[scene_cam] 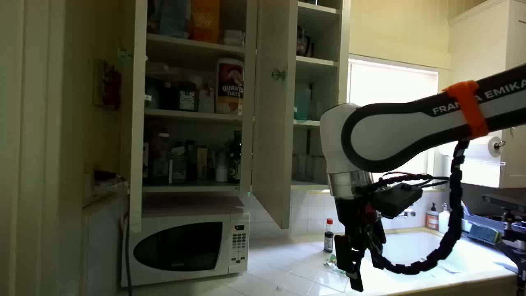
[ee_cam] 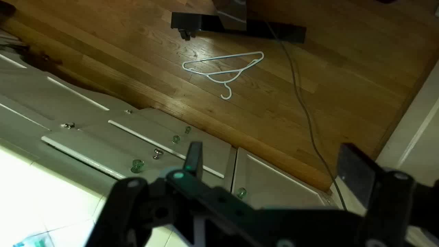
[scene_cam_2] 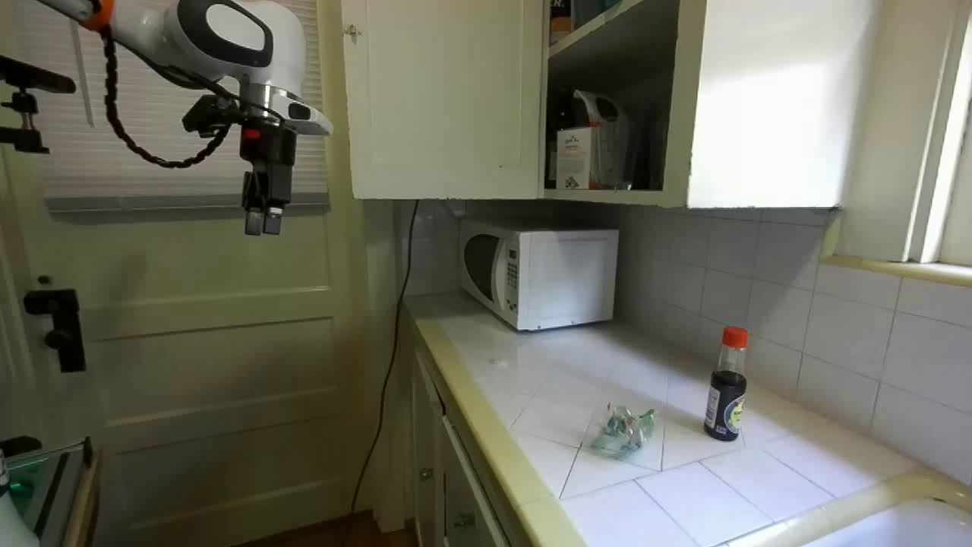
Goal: Close the top right cabinet door
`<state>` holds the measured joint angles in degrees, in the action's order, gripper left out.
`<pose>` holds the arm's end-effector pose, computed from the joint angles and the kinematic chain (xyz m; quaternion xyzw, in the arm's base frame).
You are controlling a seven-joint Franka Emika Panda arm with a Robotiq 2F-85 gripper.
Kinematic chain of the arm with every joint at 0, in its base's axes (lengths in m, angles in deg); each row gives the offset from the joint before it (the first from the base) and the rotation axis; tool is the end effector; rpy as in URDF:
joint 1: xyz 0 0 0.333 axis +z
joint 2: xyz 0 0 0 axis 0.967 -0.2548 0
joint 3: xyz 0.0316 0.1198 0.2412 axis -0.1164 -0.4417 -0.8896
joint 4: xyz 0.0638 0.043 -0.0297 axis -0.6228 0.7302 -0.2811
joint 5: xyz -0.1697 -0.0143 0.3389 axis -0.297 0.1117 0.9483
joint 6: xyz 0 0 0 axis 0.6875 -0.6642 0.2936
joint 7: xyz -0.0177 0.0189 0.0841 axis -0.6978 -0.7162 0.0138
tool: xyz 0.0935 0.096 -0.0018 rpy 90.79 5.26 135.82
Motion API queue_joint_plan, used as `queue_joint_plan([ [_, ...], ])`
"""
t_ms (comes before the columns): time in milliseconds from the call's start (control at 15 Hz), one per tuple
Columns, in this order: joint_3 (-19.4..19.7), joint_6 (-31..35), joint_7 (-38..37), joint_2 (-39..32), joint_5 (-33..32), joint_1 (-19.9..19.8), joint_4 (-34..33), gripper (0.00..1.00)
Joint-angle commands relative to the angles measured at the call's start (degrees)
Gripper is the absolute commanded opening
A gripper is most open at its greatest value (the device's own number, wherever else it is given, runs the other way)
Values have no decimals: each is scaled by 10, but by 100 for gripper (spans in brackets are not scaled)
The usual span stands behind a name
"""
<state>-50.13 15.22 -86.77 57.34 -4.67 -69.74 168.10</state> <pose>0.3599 0.1154 0.4276 0.9930 0.0586 -0.0790 0.0654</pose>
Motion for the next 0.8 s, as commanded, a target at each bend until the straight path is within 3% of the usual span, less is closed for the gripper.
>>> queue_joint_plan([
  [0, 7, -1, -3, -1, -3, 8, -1, 100],
  [733, 1, -3, -12, -1, -2, 11, 1, 100],
])
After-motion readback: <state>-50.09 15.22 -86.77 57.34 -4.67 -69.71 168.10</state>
